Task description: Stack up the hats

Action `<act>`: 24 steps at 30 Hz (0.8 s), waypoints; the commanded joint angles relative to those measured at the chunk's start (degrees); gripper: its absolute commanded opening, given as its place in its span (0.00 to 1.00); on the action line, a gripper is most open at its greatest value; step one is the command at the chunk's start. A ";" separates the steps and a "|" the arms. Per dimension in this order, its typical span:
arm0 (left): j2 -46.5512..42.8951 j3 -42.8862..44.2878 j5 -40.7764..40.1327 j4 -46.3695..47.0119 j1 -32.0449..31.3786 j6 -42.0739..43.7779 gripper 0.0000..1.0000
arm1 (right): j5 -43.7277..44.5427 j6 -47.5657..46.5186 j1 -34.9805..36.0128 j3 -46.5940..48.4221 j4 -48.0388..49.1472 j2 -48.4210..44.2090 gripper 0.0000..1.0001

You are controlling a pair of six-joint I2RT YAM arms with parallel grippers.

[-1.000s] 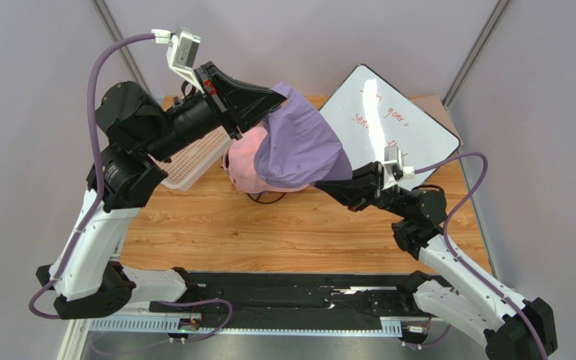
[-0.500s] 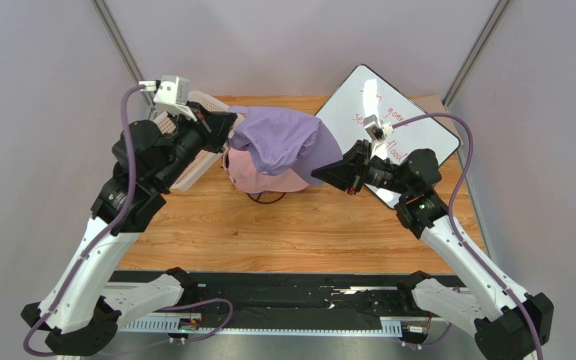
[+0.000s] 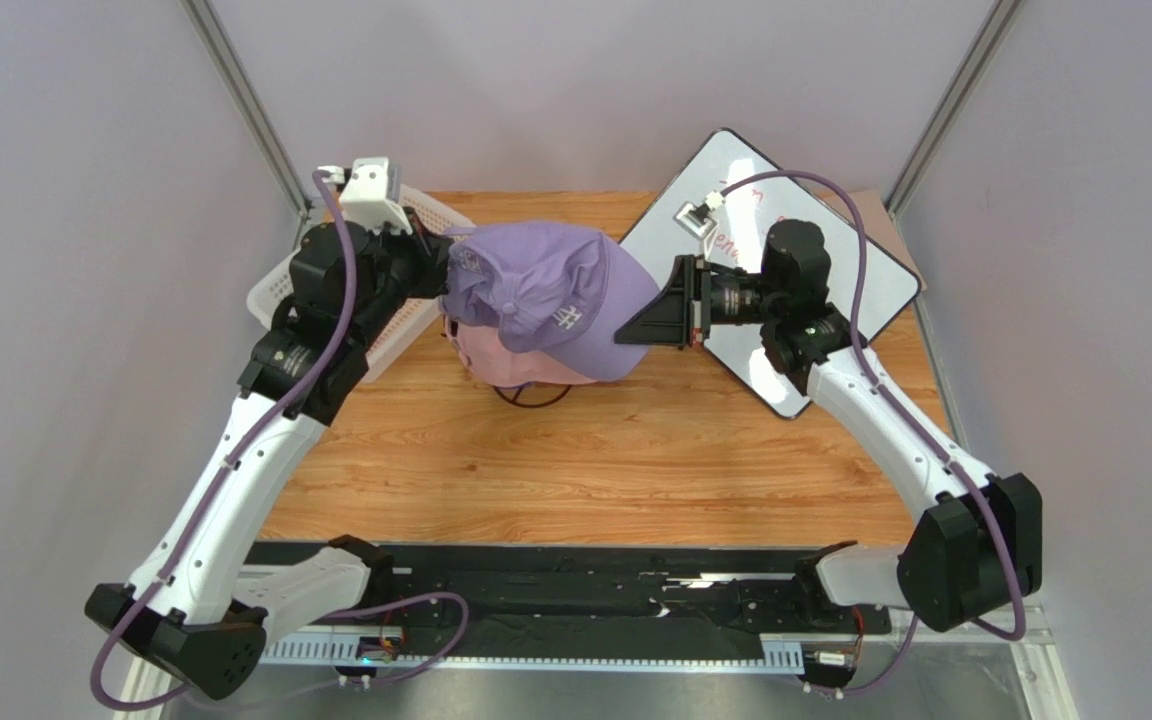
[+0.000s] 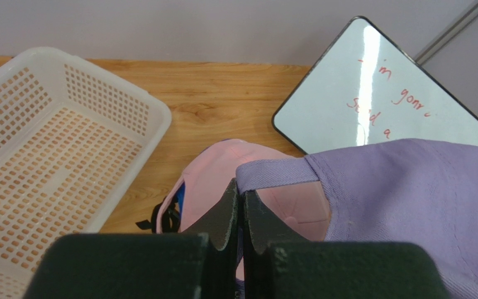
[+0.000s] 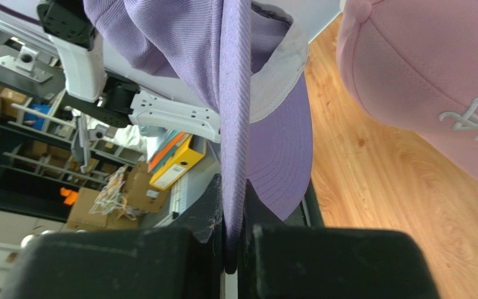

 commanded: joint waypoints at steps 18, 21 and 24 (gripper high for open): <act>14.25 -3.53 -0.29 4.59 12.30 -0.84 0.00 | -7.22 12.40 -4.03 11.04 6.38 19.47 0.10; 15.66 -4.58 0.94 5.47 13.62 -1.19 0.00 | -6.87 13.73 -5.00 11.74 8.59 21.59 0.18; 16.54 -5.46 1.30 6.35 13.88 -1.19 0.00 | -6.26 14.26 -6.05 12.27 9.38 23.43 0.25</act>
